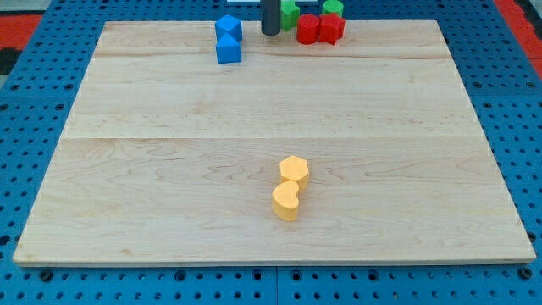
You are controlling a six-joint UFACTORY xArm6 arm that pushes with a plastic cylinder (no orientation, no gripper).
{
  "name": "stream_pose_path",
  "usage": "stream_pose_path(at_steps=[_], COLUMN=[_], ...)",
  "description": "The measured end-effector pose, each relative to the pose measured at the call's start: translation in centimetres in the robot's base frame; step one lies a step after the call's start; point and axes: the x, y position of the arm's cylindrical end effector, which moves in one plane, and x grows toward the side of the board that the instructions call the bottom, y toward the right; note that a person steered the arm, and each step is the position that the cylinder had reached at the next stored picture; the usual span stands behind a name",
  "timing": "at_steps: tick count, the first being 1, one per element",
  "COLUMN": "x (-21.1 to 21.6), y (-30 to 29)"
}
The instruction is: Slide the blue cube towards the center
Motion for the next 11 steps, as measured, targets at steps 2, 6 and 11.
stream_pose_path(at_steps=[2,6,11], x=[-0.6,9.1,24.5], y=[-7.6,-13.9,-10.1])
